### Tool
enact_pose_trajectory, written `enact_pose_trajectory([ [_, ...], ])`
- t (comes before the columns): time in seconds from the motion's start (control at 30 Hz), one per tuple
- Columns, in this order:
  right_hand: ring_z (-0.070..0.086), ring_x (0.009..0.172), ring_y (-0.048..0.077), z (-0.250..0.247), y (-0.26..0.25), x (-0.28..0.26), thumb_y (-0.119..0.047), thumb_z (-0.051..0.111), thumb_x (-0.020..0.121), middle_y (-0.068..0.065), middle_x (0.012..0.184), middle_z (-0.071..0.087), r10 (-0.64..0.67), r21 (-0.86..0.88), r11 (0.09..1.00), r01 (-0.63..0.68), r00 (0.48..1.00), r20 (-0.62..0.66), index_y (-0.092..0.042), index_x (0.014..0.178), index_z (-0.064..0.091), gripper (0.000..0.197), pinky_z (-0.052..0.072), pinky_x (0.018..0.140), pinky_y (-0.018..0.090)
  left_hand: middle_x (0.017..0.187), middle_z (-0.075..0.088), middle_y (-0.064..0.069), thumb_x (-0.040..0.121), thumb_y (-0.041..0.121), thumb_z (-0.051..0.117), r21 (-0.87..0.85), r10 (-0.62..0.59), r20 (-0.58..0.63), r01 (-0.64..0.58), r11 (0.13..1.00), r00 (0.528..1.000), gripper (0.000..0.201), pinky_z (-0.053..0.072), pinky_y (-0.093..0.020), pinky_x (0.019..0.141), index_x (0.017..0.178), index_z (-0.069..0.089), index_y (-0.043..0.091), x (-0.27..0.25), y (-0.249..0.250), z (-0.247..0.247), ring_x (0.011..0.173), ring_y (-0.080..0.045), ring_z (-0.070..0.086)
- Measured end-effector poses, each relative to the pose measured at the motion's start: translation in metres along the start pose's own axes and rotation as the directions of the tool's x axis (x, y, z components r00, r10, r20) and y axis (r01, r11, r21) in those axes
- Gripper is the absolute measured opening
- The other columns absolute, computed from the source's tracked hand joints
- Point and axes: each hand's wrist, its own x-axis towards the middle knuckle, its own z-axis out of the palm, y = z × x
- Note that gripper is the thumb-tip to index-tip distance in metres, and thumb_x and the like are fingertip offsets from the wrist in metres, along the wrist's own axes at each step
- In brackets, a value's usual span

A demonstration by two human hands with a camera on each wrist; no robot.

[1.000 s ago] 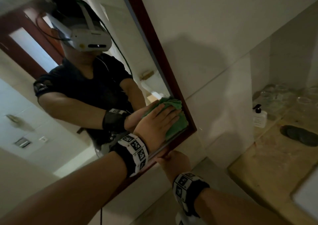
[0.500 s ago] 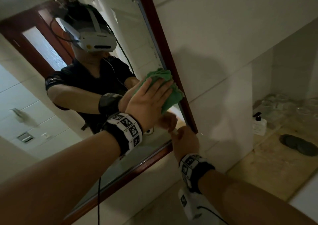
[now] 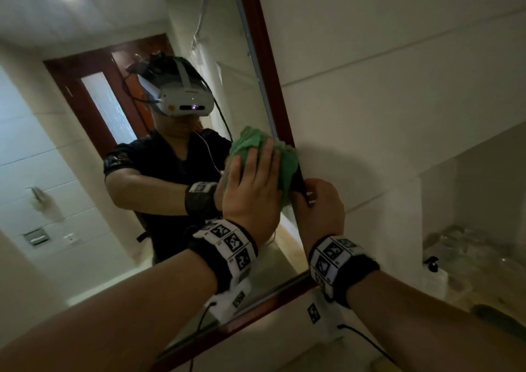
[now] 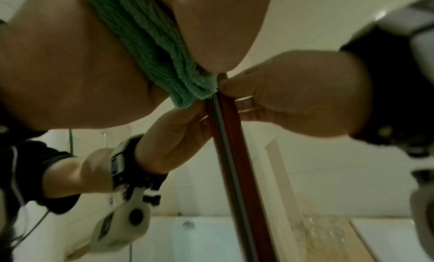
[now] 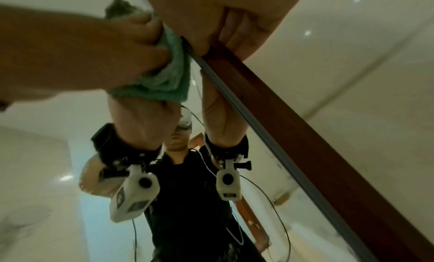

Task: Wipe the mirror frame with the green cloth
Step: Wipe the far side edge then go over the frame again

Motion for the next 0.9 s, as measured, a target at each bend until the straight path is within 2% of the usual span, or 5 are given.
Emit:
enact_pose_trajectory([
  [0.23, 0.06, 0.095, 0.014, 0.01, -0.036, 0.026, -0.02, 0.053, 0.09, -0.004, 0.109, 0.062, -0.044, 0.108, 0.993, 0.053, 0.995, -0.09, -0.024, 0.112, 0.065, 0.026, 0.052, 0.084, 0.031, 0.144, 0.036, -0.018, 0.083, 0.035, 0.06, -0.019, -0.059, -0.132, 0.057, 0.998, 0.989, 0.068, 0.021, -0.04, 0.109, 0.139, 0.044, 0.0, 0.027, -0.004, 0.001, 0.133, -0.033, 0.033],
  [0.4, 0.058, 0.1, 0.02, 0.008, -0.035, 0.022, -0.017, 0.053, 0.092, 0.001, 0.113, 0.061, -0.061, 0.067, 0.995, 0.069, 0.992, -0.109, -0.02, 0.117, 0.061, 0.027, 0.047, 0.085, 0.031, 0.145, 0.027, -0.013, 0.088, 0.037, 0.047, -0.048, -0.001, -0.024, -0.001, 0.999, 1.0, 0.066, 0.02, -0.038, 0.108, 0.143, 0.033, 0.002, 0.003, 0.002, 0.016, 0.129, -0.03, 0.032],
  [0.53, 0.059, 0.098, 0.019, 0.006, -0.044, 0.029, -0.018, 0.053, 0.089, -0.003, 0.111, 0.06, -0.046, 0.092, 0.994, 0.055, 0.994, -0.098, -0.022, 0.113, 0.062, 0.026, 0.051, 0.084, 0.038, 0.146, 0.038, -0.016, 0.085, 0.046, 0.052, 0.002, -0.052, -0.041, 0.052, 0.999, 0.998, 0.073, 0.02, -0.042, 0.11, 0.141, 0.039, 0.002, 0.044, -0.019, -0.007, 0.132, -0.032, 0.036],
  [0.73, 0.058, 0.094, 0.017, 0.003, -0.045, 0.027, -0.019, 0.058, 0.088, -0.006, 0.104, 0.059, -0.047, 0.106, 0.993, 0.057, 0.994, -0.102, -0.024, 0.113, 0.061, 0.026, 0.051, 0.081, 0.034, 0.153, 0.024, -0.018, 0.085, 0.039, 0.048, 0.008, -0.203, -0.137, 0.206, 0.979, 0.97, 0.075, 0.006, -0.04, 0.115, 0.148, 0.026, 0.005, 0.105, -0.061, -0.055, 0.141, -0.032, 0.022],
  [0.9, 0.058, 0.093, 0.018, 0.0, -0.045, 0.028, -0.018, 0.054, 0.088, -0.005, 0.103, 0.058, -0.065, 0.084, 0.994, 0.068, 0.997, -0.041, -0.025, 0.112, 0.061, 0.025, 0.05, 0.079, 0.034, 0.154, 0.023, -0.017, 0.085, 0.042, 0.047, 0.046, -0.085, -0.004, 0.085, 0.995, 0.996, 0.076, 0.007, -0.044, 0.115, 0.148, 0.026, 0.004, 0.076, -0.041, -0.039, 0.142, -0.033, 0.02],
])
